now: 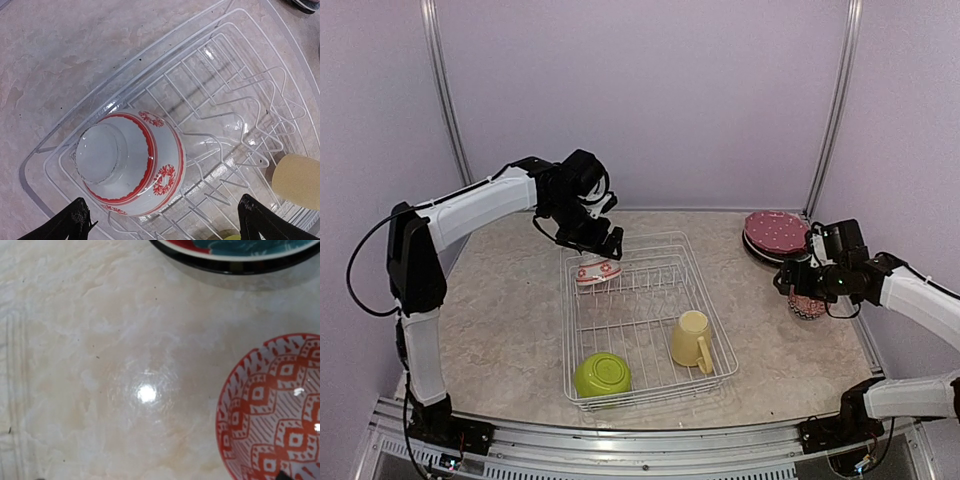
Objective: Unload the mixed dishes from the dish rack
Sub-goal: Grab the bowl from the dish rack.
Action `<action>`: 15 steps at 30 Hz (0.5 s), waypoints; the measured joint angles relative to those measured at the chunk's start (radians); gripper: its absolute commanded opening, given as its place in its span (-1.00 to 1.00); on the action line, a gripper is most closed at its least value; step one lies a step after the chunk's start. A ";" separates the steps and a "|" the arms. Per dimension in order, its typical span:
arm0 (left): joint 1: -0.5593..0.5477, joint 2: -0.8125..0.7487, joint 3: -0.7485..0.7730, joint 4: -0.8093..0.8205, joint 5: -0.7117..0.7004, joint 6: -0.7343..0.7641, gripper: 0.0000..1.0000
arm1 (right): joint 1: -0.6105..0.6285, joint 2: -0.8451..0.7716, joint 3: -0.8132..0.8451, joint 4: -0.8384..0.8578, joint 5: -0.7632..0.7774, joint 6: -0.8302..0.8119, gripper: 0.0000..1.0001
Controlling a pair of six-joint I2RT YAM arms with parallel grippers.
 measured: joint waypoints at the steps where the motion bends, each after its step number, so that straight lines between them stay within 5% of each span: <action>1: -0.005 0.019 0.018 -0.011 -0.010 0.002 0.98 | 0.000 -0.004 -0.003 0.000 0.000 -0.002 0.94; 15: -0.028 0.151 0.113 -0.085 -0.162 0.088 0.98 | 0.000 -0.020 -0.003 -0.006 -0.008 -0.027 0.95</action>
